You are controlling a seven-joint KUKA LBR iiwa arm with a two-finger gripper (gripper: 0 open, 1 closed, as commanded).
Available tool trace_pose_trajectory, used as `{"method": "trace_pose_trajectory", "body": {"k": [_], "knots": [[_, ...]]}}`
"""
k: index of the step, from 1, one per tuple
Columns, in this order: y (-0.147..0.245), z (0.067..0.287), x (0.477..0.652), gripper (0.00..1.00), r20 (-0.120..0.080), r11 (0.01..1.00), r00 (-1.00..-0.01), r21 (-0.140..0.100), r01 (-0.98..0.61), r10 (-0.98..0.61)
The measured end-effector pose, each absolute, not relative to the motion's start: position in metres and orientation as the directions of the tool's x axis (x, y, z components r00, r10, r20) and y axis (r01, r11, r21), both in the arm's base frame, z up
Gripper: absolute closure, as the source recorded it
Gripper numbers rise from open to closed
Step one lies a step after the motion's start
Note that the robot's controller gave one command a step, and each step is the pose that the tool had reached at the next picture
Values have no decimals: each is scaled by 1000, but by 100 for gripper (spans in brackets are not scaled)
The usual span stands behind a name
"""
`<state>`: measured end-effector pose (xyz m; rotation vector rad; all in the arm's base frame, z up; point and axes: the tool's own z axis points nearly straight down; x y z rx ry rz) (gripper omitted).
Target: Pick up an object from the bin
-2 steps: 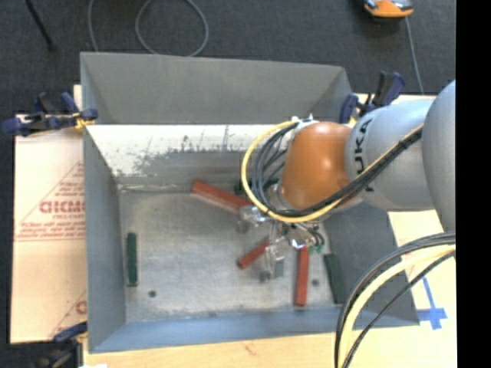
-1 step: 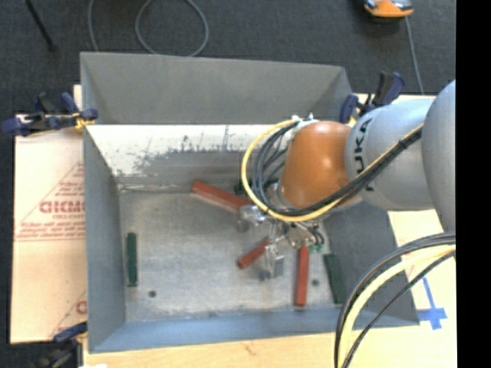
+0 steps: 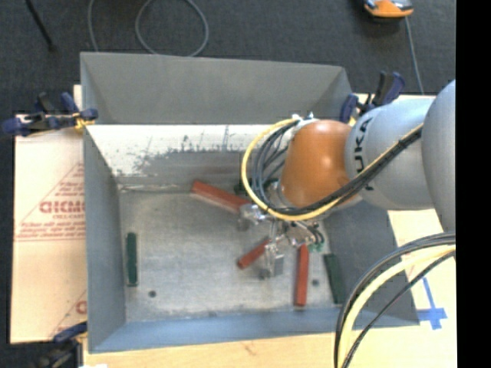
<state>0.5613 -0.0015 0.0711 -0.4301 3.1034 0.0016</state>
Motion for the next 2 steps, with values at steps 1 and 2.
{"method": "trace_pose_trajectory", "body": {"k": [1, 2], "knots": [[-1, 72, 562, 100, -10, 963, -963, 0, -271, -271], [-2, 86, 564, 100, -8, 964, -964, -1, -268, -268]]}}
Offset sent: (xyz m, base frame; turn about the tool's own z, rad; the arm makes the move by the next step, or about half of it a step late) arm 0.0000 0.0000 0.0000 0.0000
